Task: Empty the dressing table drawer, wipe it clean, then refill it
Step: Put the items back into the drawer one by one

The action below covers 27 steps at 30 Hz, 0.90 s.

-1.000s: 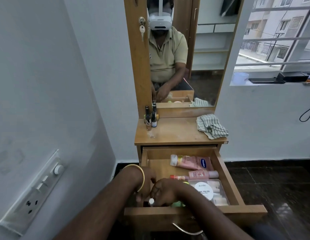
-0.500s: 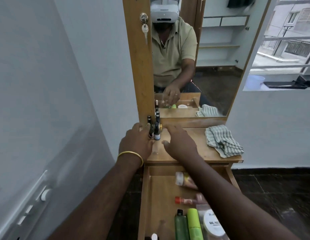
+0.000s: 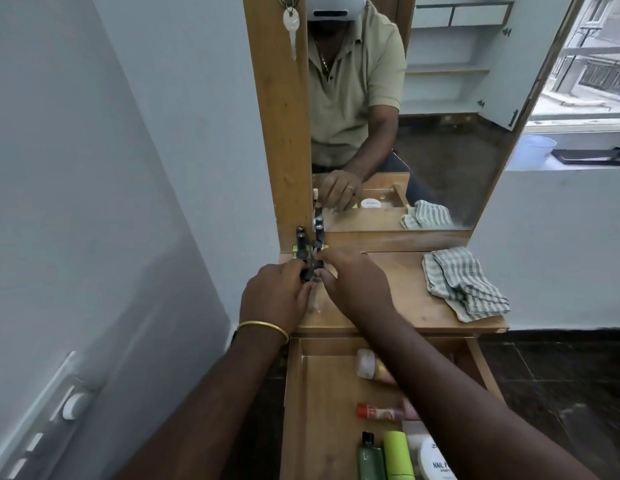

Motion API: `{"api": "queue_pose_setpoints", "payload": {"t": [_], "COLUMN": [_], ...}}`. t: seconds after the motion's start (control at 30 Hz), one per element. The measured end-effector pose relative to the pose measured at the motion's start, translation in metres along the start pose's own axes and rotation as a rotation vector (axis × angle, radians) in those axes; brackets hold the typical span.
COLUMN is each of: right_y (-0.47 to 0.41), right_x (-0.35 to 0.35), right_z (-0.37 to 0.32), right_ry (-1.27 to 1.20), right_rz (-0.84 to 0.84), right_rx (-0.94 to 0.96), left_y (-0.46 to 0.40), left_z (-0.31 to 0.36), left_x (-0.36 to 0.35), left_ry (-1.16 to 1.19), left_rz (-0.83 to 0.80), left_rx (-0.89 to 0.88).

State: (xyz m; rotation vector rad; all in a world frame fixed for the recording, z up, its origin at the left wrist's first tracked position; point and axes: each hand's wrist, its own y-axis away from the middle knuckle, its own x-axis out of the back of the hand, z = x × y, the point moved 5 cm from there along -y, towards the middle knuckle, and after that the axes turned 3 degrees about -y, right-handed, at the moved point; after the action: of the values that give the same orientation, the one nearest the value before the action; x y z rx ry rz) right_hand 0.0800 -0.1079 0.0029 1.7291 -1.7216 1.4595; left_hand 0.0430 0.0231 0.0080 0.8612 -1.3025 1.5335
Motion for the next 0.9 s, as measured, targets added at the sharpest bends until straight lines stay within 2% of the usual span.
{"api": "queue_pose_setpoints", "payload": {"t": [0.2,0.33,0.43,0.7,0.9], "right_y": [0.017,0.038,0.065,0.154,0.188], "right_x": [0.009,0.030,0.044,0.035,-0.002], "right_z": [-0.004,-0.006,-0.009,-0.020,-0.023], "right_ry": [-0.027,-0.089,-0.131,-0.232,-0.269], "right_rz": [-0.031,-0.063,-0.096,-0.307,-0.486], "right_rx": [-0.064,-0.125,-0.137,-0.266,-0.320], "left_y": [0.010,0.031,0.058,0.131,0.163], "left_z": [0.008,0.010,0.008,0.021,0.025], "left_x": [0.009,0.024,0.029,0.018,0.003], "left_ry": [0.123,0.140,0.177,0.108,-0.051], "left_rz": [-0.021,0.002,-0.040,-0.424,-0.611], "left_rx": [0.011,-0.061,-0.062,0.009,-0.020]}}
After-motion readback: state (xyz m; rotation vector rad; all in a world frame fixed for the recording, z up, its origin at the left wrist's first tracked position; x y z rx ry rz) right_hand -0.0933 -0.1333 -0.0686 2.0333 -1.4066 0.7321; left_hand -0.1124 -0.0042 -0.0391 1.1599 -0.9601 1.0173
